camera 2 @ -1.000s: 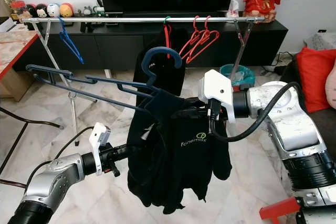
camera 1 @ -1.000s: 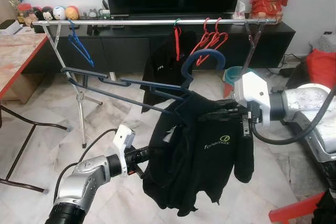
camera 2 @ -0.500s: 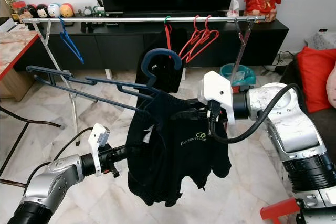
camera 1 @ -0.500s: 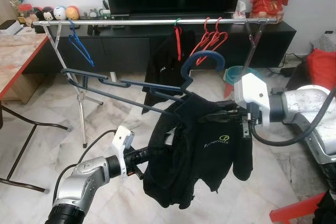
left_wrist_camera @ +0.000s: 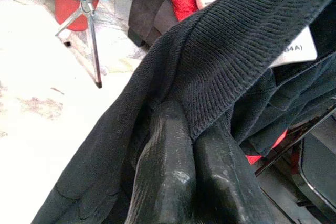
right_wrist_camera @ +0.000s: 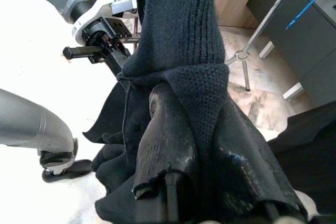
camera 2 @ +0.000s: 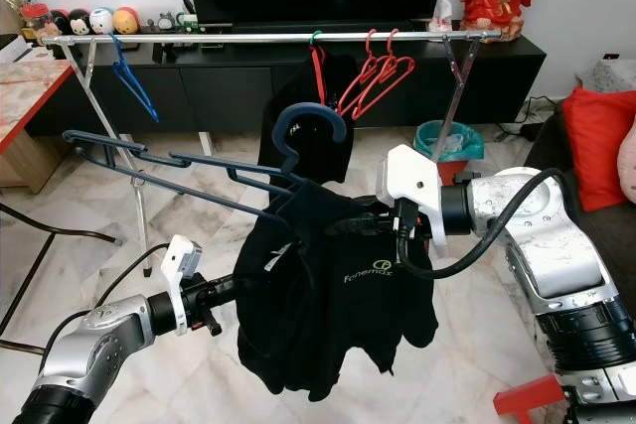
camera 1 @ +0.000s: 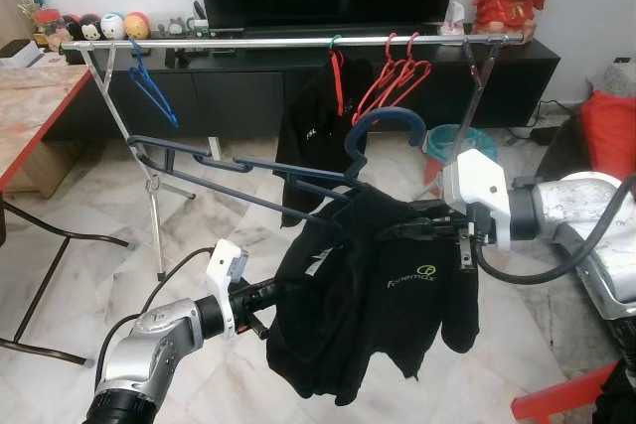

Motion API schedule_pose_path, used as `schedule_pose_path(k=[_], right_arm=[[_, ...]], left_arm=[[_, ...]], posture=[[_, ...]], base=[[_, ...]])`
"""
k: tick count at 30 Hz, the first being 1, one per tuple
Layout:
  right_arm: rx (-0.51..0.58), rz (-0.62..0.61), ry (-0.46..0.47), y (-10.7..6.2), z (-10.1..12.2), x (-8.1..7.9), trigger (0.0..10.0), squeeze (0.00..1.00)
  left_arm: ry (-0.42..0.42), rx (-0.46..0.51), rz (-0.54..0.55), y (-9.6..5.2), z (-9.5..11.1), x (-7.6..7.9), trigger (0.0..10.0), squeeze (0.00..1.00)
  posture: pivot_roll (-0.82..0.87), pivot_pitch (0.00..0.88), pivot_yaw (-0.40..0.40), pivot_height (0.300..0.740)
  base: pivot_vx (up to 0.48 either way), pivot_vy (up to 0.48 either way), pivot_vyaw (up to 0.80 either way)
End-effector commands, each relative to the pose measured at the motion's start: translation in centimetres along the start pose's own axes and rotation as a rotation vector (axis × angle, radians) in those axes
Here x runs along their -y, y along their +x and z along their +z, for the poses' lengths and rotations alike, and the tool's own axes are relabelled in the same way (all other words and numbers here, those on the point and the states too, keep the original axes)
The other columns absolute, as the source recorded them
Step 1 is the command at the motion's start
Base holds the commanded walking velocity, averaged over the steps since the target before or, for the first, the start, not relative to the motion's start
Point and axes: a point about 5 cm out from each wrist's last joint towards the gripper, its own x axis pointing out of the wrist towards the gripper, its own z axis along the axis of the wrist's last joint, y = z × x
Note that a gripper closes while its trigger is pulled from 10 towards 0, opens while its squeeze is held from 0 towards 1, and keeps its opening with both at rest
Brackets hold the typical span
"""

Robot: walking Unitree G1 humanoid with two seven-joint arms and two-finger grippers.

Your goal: Hang hanger

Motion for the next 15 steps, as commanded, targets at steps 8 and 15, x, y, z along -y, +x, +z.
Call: schedule_pose_path(k=[8, 15], right_arm=[[-0.104, 0.058, -0.003, -1.8, -1.8, -1.1, 0.0, 0.0], [-0.183, 0.039, 0.047, -3.4, -4.0, -1.3, 0.0, 0.0]], left_arm=[[0.083, -0.145, 0.203, -2.6, -1.5, -2.3, 0.0, 0.0], [0.104, -0.239, 0.326, -4.1, -3.0, -3.5, 10.0, 0.0]], posture=[[0.0, 0.0, 0.036, 0.74], [0.0, 0.0, 0.044, 0.74]], base=[[0.0, 0.0, 0.0], [0.0, 0.0, 0.0]])
